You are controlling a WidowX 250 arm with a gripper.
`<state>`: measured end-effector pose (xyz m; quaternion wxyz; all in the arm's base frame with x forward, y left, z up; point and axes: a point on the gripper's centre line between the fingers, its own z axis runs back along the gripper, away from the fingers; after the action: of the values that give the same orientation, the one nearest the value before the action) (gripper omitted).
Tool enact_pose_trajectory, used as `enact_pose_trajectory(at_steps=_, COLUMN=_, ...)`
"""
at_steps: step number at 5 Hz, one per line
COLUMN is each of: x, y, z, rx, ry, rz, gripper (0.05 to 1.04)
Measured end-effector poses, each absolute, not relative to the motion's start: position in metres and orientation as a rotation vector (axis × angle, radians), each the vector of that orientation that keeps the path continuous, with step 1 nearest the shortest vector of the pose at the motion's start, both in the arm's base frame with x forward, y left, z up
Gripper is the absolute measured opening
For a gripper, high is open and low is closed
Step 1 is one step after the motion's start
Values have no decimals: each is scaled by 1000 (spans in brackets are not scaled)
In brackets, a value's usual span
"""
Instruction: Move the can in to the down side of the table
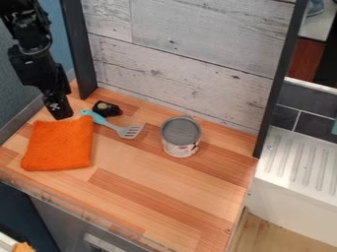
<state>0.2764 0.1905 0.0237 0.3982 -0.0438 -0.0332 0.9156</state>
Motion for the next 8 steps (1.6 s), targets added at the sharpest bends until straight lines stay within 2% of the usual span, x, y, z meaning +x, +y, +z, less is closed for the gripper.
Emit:
enact_pose_trajectory(at_steps=1, x=274, y=188, z=15, rx=-93, ry=-52, rz=2323, gripper=999)
enact_pose_trajectory(at_steps=2, x=280, y=178, z=14, rx=-110, ry=-36, rz=2317, gripper=1000)
enact_pose_trajectory(at_steps=3, x=293, y=148, z=9, rx=-99, ry=-61, rz=2253, gripper=999)
enact_pose_trajectory(at_steps=4, x=311, y=113, z=14, rx=-131, ry=-122, rz=2201, gripper=999)
enact_pose_trajectory(at_steps=5, x=328, y=66, z=15, rx=-151, ry=-122, rz=2107, gripper=999)
enact_pose_trajectory(at_steps=6, x=341, y=40, z=16, rx=-234, ry=-150, rz=2105, gripper=999)
enact_pose_trajectory(at_steps=7, x=353, y=8, z=18, rx=-253, ry=-161, rz=2105, gripper=999)
enact_pose_trajectory(at_steps=8, x=363, y=-16, z=12, rx=-280, ry=-132, rz=2108, gripper=999)
